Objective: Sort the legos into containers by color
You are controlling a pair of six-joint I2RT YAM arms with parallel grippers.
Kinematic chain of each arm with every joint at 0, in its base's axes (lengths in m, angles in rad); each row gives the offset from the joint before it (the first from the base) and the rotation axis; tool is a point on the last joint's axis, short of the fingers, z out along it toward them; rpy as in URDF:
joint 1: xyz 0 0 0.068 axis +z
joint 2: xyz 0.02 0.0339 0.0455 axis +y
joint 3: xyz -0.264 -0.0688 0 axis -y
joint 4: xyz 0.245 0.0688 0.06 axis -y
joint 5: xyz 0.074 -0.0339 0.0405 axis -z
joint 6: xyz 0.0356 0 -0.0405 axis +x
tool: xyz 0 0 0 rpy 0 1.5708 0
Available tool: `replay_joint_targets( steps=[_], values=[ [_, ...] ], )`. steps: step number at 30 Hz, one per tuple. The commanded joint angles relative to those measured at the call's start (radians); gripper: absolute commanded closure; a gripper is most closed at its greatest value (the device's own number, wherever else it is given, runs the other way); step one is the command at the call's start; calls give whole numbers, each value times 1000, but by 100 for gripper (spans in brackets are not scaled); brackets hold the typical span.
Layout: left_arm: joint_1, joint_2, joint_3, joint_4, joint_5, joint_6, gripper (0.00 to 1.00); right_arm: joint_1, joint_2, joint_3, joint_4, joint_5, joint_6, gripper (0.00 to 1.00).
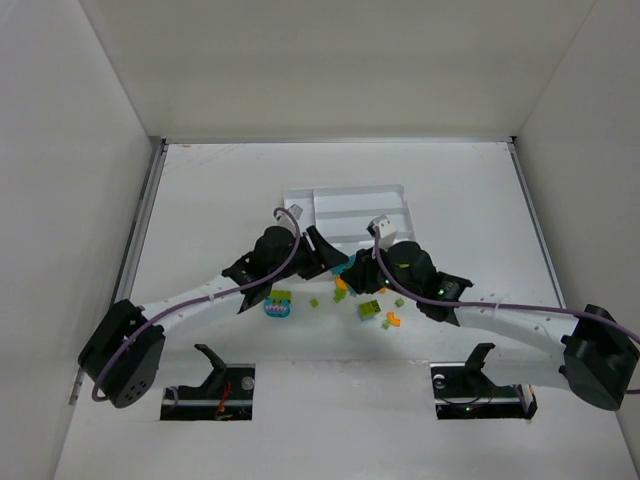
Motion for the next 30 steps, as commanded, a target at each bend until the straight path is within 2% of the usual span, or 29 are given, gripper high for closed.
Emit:
replay_joint_targets(
  steps=[1,4,12,20,26,30],
  values=[
    [-18,12,65,48,19,21,54,-9,-5,-6,99,-15,20,76],
    [-18,20,65,59,19,18,65,-12,-2,-11,105,-5,23,76],
    [20,39,39,105,33,7,83,-36,-13,-29,101,10,48,76],
    [118,57,42,127,-71,28,86,-33,-50,-72,88,37,89,77],
    [129,144,67,177,-90,44,86,-33,-71,-75,61,80,92,77],
    [89,213,96,185,-67,77,83,-36,-80,-81,58,100,98,77]
  ],
)
